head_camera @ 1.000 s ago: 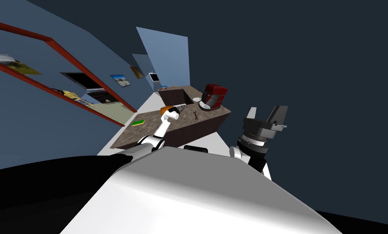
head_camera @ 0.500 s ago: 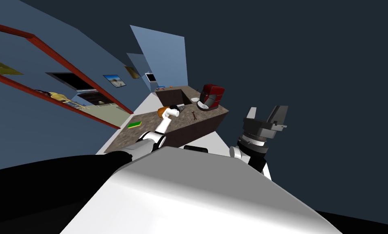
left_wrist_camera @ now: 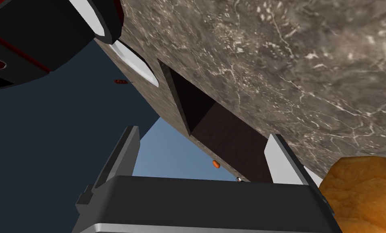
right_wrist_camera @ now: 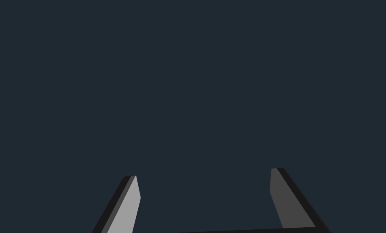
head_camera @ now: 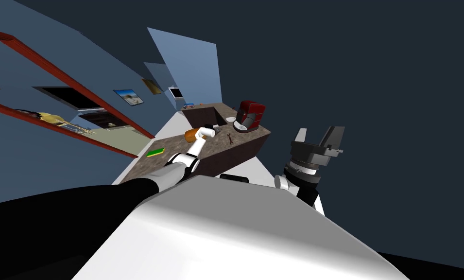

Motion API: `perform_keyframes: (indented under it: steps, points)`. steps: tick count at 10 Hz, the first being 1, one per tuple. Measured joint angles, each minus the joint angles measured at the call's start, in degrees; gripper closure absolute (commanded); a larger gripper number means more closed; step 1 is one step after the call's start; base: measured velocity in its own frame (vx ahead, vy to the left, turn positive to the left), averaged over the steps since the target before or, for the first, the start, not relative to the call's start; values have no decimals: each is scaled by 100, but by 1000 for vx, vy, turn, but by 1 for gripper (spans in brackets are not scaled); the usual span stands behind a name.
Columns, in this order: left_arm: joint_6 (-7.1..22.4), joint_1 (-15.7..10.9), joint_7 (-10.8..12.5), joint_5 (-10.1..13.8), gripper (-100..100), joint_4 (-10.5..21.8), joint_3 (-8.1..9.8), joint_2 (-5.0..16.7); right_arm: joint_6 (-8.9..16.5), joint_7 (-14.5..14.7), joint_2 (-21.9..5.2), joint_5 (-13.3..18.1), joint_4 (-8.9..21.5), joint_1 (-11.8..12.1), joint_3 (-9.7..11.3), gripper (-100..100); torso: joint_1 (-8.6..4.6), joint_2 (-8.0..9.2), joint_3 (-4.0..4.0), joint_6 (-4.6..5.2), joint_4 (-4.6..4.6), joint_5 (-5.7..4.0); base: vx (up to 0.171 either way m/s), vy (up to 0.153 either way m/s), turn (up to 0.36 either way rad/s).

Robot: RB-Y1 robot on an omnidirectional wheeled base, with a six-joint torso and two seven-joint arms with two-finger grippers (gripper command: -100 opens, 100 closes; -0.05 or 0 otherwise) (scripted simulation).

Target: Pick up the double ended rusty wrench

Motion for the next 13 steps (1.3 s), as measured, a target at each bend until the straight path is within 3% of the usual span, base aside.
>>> perform_keyframes:
  steps: [3,6,9,13]
  points:
    - [425,-403,-234,96,-100,628,-25,0,0,0,0,0,0,0,0,0,2,-1,-2,-4,-2,1,25,-12,-67]
    - [827,-580,-367,160,-100,889,-26,32,0,0,0,0,0,1,0,0,3,1,0,-4,-1,1,33,-16,-114]
    - [1286,-959,-594,244,-100,1367,-46,41,0,0,0,0,0,1,0,0,-2,-7,-4,-2,-2,0,41,-17,-76]
    - [1777,-1384,-877,319,-100,2165,-75,25,0,0,0,0,0,0,0,0,1,-5,-3,-3,-2,1,39,-14,-98]
